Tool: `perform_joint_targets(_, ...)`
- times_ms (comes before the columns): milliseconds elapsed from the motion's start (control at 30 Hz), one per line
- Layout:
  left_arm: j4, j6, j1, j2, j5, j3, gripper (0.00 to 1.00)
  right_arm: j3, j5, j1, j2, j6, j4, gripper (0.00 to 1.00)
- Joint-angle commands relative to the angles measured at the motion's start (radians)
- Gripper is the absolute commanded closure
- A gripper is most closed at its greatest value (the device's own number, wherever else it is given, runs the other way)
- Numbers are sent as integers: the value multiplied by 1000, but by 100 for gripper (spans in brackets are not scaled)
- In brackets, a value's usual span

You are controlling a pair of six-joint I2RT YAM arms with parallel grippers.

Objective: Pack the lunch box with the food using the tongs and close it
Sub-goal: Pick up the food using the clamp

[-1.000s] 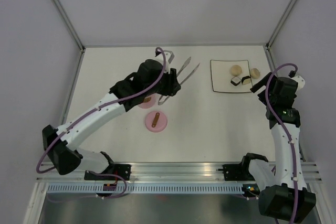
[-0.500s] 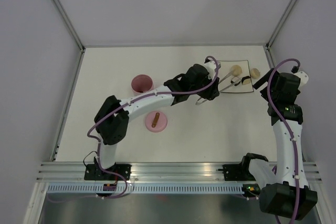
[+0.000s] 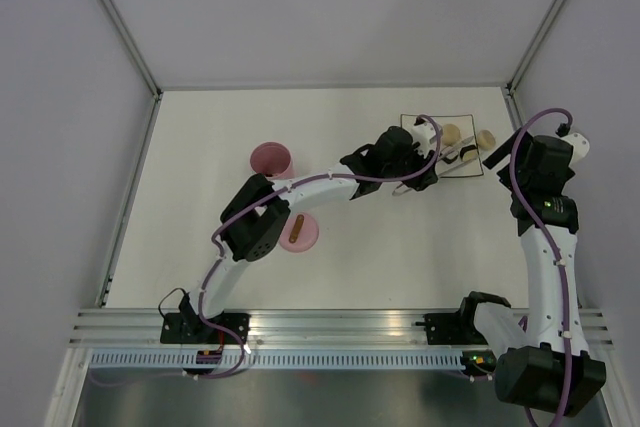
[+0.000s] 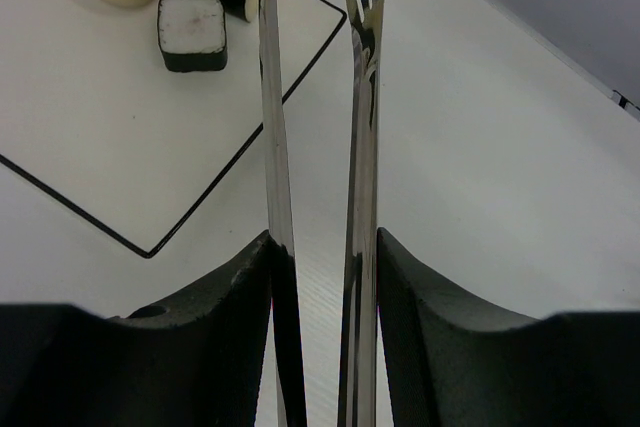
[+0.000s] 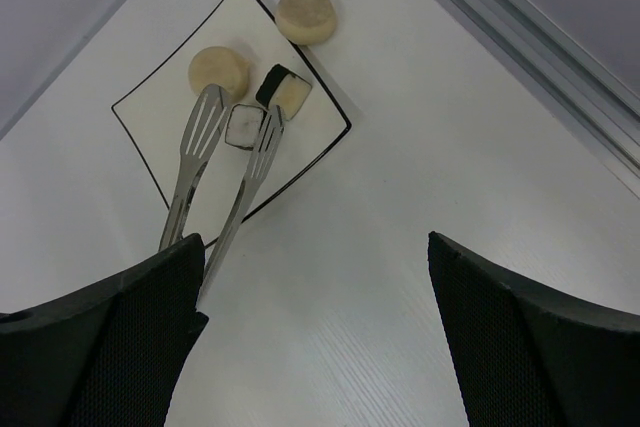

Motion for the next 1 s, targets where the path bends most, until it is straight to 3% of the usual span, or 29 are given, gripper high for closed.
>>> perform_joint_targets(0,80,21,1,41,29,82,51,54,28,4,6,-17,-8,2)
perform_joint_targets(400,66,13,7,156,-23,188,50,46,45,12,-2,-29,-22,2)
perform_joint_targets(967,56,-12,30,252,24,263,48,46,54,13,-5,-28,-25,2)
